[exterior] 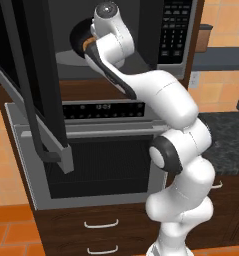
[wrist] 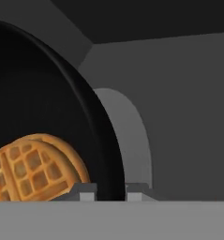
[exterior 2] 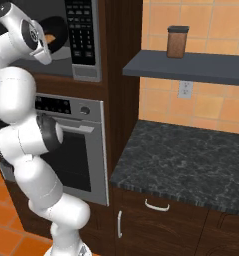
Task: Open the microwave, place the bowl with waffle inside the microwave, then close the microwave door and turn it on.
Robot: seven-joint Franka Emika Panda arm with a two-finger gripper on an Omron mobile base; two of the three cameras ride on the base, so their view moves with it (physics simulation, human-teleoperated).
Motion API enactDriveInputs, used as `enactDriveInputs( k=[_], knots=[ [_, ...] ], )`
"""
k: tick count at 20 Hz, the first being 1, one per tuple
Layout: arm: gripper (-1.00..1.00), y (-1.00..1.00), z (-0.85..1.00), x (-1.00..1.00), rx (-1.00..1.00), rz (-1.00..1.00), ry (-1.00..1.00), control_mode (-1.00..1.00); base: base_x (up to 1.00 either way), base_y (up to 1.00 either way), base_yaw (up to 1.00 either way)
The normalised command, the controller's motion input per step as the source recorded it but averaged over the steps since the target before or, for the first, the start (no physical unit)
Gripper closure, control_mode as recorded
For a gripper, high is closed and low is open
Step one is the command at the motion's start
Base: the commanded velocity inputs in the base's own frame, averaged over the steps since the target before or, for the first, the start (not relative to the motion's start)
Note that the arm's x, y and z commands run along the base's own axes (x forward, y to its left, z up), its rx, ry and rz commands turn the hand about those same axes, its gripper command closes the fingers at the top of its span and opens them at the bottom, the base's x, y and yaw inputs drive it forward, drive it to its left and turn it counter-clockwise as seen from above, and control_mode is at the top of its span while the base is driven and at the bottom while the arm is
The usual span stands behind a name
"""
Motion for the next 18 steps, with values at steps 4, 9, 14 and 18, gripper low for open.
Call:
enactDriveInputs(
  k=[4,9,14,18],
  knots=[
    [1.0,0.3,-0.37,0.03,0.0,0.0,0.0,-1.0,0.0,0.0,0.0],
    [1.0,0.14,-0.39,0.05,0.0,0.0,0.0,-1.0,0.0,0.0,0.0],
    [-1.0,0.0,-0.45,0.27,0.0,0.0,0.0,-1.0,0.0,0.0,0.0],
    [-1.0,0.0,-0.33,0.23,0.03,0.0,-0.02,-1.0,0.0,0.0,0.0]
  ],
)
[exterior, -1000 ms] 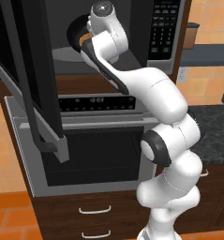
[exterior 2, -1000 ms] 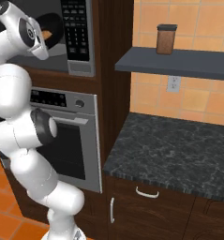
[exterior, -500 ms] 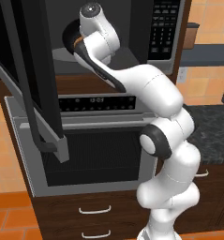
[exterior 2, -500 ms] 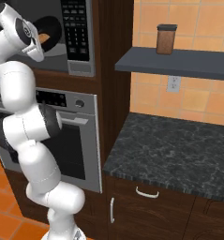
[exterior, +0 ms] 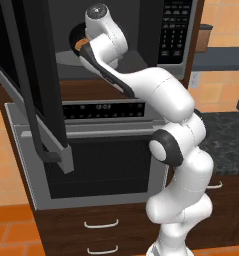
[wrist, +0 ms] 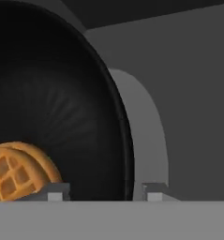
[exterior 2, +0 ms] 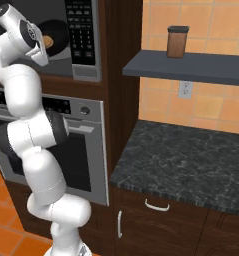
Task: Open the microwave, place the bowl with waffle inside the microwave, then close the microwave door and turn it on.
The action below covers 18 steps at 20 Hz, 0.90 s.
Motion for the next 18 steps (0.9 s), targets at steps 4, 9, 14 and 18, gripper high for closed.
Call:
enactDriveInputs(
  k=[4,9,14,18],
  knots=[
    [-1.0,0.0,-0.03,0.01,0.16,0.0,-0.21,-1.0,0.0,0.0,0.0],
    [-1.0,-0.34,0.0,-0.29,0.38,0.01,-0.47,-1.0,0.0,0.0,0.0],
    [-1.0,-0.59,-0.09,-1.0,0.2,0.04,-0.25,-1.0,0.0,0.0,0.0],
    [-1.0,-0.31,0.0,-1.0,0.0,0.07,0.0,-1.0,0.0,0.0,0.0]
  ],
)
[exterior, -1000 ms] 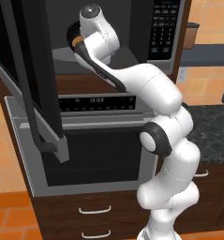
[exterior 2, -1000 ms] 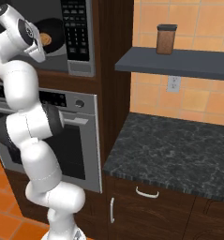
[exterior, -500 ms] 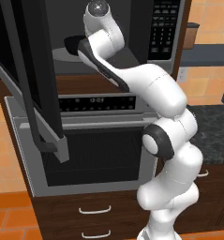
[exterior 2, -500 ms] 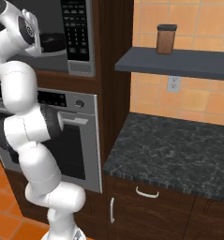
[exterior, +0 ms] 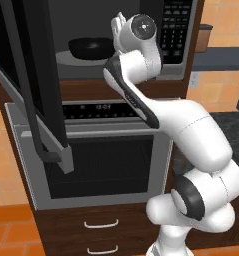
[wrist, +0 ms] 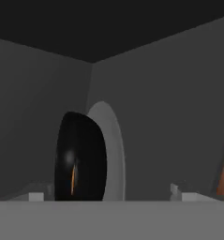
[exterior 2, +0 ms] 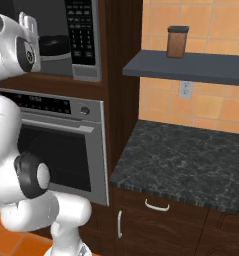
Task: Open the microwave, place the bowl with waffle inside the microwave, then close the microwave door and turn it on.
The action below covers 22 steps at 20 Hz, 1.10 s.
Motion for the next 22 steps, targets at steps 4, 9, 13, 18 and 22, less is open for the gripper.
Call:
enactDriveInputs(
  k=[4,9,13,18,22],
  knots=[
    [-1.0,-0.04,0.0,-1.0,-0.1,0.1,0.0,-1.0,0.0,0.0,0.0],
    [-1.0,0.0,0.0,-1.0,-0.17,0.09,0.0,-1.0,0.0,0.0,0.0],
    [-1.0,0.0,-0.15,-1.0,-0.21,0.08,-0.02,-1.0,0.0,0.0,0.0],
    [-1.0,-0.01,-0.41,-1.0,-0.23,0.07,-0.1,-1.0,0.0,0.0,0.0],
    [-1.0,-0.17,-0.47,-0.94,-0.25,0.02,-0.19,-1.0,0.0,0.0,0.0]
  ],
)
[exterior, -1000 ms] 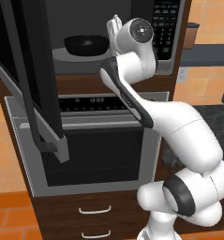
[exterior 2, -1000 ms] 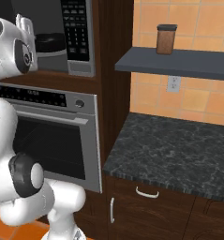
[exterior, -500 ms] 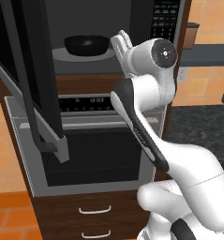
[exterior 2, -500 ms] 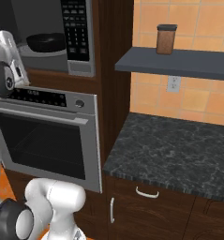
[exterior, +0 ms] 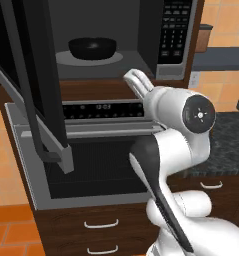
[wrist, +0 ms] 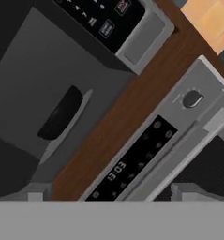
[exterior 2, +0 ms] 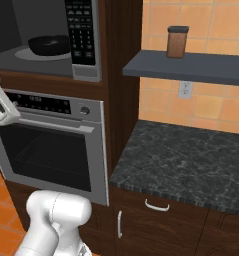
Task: Open the microwave, place the bowl with waffle inside the microwave, then close the microwave door and turn it on.
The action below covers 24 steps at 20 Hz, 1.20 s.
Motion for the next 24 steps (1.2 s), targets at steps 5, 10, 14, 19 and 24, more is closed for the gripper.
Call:
enactDriveInputs(
  k=[5,10,14,19,24],
  knots=[
    [-1.0,-0.08,-0.45,-0.31,-0.32,0.0,-0.27,-1.0,0.0,0.0,0.0],
    [-1.0,0.0,-0.39,-0.03,-0.37,-0.06,-0.29,-1.0,0.0,0.0,0.0],
    [-1.0,0.2,-0.3,0.0,-0.28,-0.21,-0.16,-1.0,0.0,0.0,0.0],
    [-1.0,0.22,-0.42,0.07,-0.09,-0.18,-0.14,-1.0,0.0,0.0,0.0],
    [-1.0,0.13,-0.52,0.13,-0.01,-0.14,-0.34,-1.0,0.0,0.0,0.0]
  ],
)
